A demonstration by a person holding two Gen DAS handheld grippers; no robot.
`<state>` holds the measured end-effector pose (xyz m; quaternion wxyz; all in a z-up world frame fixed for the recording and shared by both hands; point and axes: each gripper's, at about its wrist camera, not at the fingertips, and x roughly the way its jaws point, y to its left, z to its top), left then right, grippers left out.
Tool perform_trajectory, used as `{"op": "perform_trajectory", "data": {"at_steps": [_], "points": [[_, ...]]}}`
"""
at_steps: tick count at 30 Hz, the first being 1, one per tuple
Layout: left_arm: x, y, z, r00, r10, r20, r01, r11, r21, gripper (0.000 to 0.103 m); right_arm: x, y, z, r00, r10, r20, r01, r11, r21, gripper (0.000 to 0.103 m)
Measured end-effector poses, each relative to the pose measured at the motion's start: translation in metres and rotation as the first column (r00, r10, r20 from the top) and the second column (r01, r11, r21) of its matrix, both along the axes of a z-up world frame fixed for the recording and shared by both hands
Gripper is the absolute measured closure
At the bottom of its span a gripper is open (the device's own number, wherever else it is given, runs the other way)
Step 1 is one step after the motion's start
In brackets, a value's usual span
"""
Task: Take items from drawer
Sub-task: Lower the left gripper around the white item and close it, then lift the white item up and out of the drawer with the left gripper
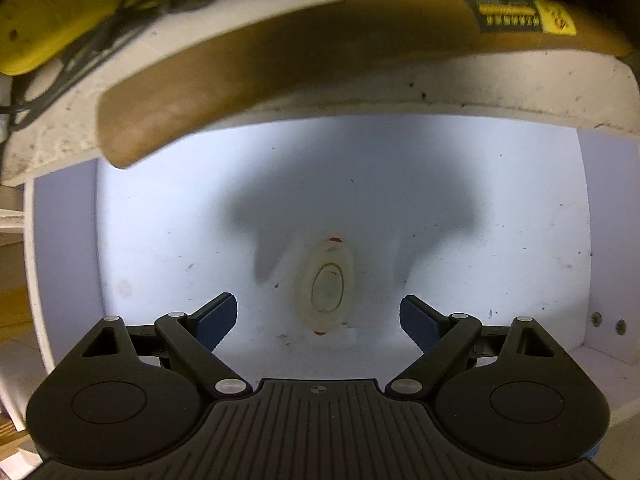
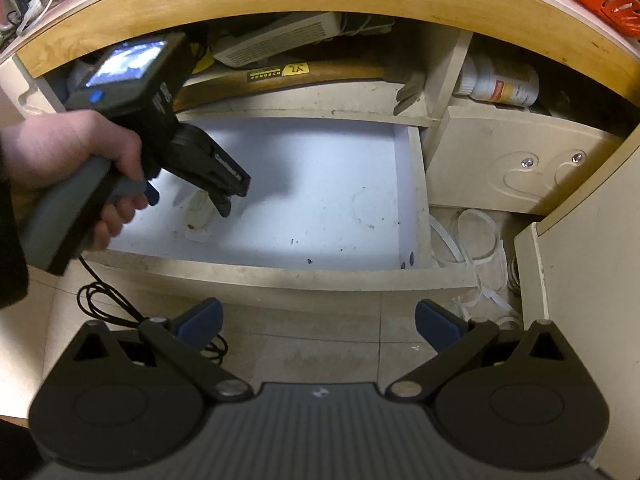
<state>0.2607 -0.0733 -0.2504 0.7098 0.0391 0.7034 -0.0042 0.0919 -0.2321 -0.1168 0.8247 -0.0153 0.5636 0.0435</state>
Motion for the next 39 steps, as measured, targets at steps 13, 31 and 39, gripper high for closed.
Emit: {"op": "perform_trajectory", "data": {"at_steps": [13,31,39], "points": [[-0.006,0.012,-0.02,0.998,0.068,0.013,-0.068,0.998,-0.017,0.019,-0.001,0.003,-0.001,1.0,0.004,-0.014,-0.004,1.0,0.023,0.0],[-0.017,0.007,-0.01,0.998,0.032,0.05,-0.031,0.999,-0.011,0.073,-0.001,0.005,-0.001,1.0,0.009,-0.01,-0.009,1.0,0.01,0.0],[-0.023,0.006,-0.011,0.998,0.041,0.051,-0.041,0.999,-0.01,0.073,-0.002,0.005,-0.001,1.0,0.013,-0.011,-0.013,1.0,0.011,0.0]]}}
